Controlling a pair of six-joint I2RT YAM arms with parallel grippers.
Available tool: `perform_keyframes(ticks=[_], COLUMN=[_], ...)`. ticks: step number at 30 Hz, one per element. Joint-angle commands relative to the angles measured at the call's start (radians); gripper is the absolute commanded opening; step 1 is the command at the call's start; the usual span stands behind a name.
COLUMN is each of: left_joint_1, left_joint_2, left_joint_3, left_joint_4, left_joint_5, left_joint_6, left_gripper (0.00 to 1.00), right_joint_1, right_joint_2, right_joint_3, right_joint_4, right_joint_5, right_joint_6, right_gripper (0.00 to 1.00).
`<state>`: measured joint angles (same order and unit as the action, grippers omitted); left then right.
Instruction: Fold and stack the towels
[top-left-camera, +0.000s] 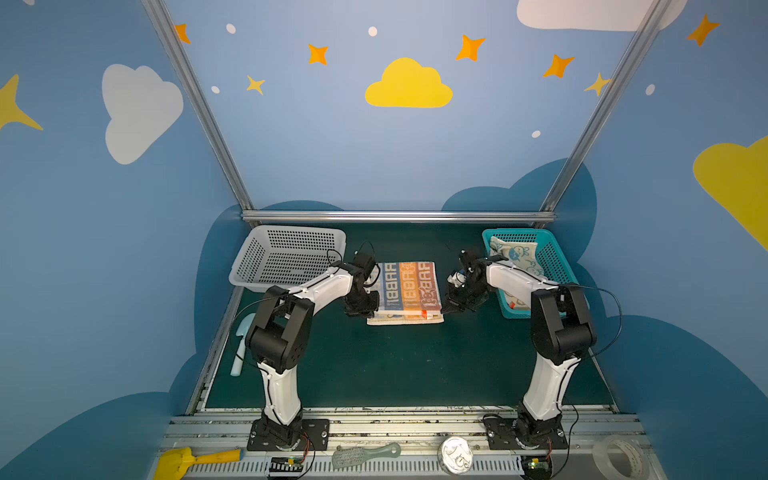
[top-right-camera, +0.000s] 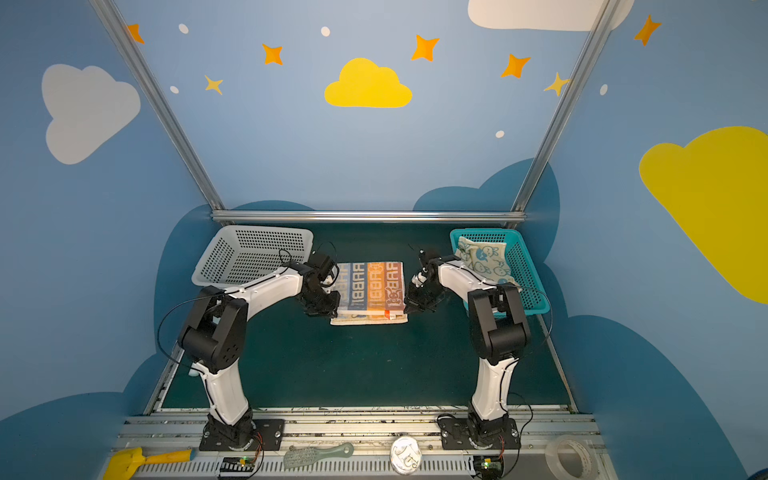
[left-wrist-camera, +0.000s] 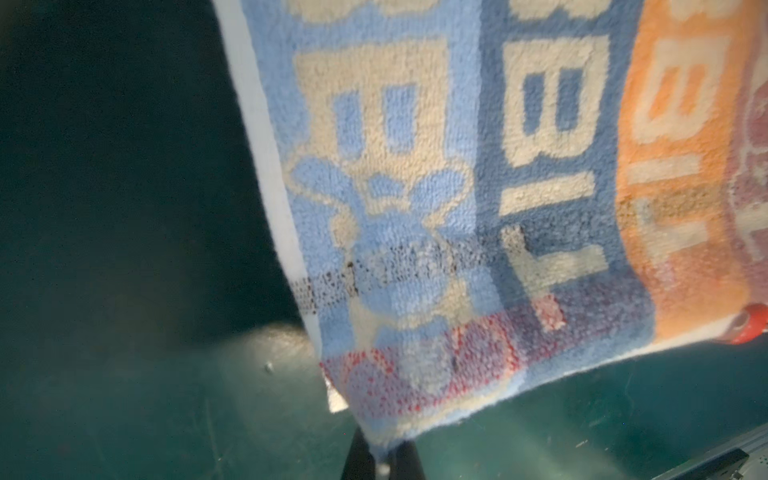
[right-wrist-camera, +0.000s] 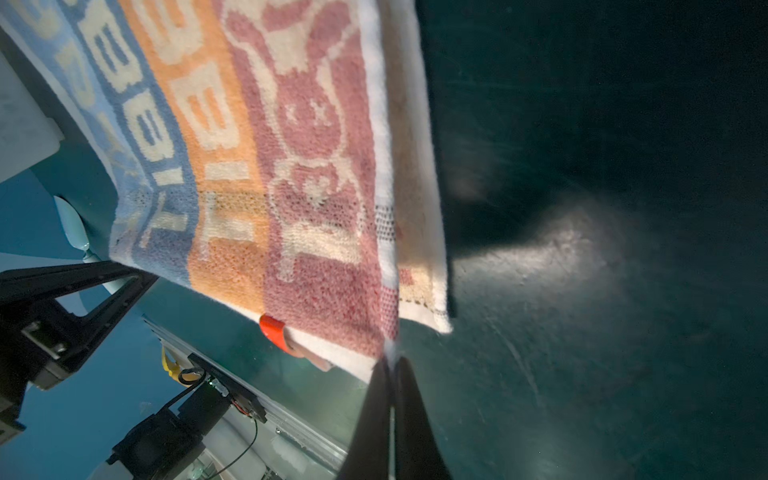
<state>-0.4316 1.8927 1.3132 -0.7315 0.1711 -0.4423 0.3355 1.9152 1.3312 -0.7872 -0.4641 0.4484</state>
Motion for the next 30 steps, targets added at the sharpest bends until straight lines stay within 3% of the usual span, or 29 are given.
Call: perform_keyframes(ticks=[1, 9, 15, 20, 22, 30], left_joint_1=[-0.007, -0.048, -0.054, -0.055, -0.055, -0.055], left_joint_2=[0.023, 0.058, 0.042, -0.002, -0.036, -0.170], left_joint_3=[-0.005, -0.002, -0.017, -0.016, -0.015, 0.035], left_joint_4=[0.028, 0.027, 0.018, -0.001, -0.010, -0.040], left_joint_5=[0.005, 0.009, 0.004, 0.014, 0.022, 0.098], left_joint_6=[-0.027, -0.035, -0.035, -0.032, -0.029, -0.032], left_gripper=[0.03, 0.04, 0.16, 0.35, 0.38, 0.79], right_joint_1=[-0.004, -0.005, -0.001, 0.001, 0.001, 0.003], right_joint_2=[0.029, 0.087, 0.102, 0.092, 0.081, 0.030], right_joint_3=[-0.012, -0.007, 0.000, 0.014, 0.019, 0.051], right_joint_4=[0.023, 0.046, 0.052, 0.041, 0.034, -0.014], right_joint_5=[0.026, 0.020, 0.013, 0.008, 0.013, 0.041], right_joint_6=[-0.002, 0.002, 0.004, 0.003, 0.002, -0.010], right_gripper=[0.00, 0.00, 0.00, 0.00, 0.00, 0.30])
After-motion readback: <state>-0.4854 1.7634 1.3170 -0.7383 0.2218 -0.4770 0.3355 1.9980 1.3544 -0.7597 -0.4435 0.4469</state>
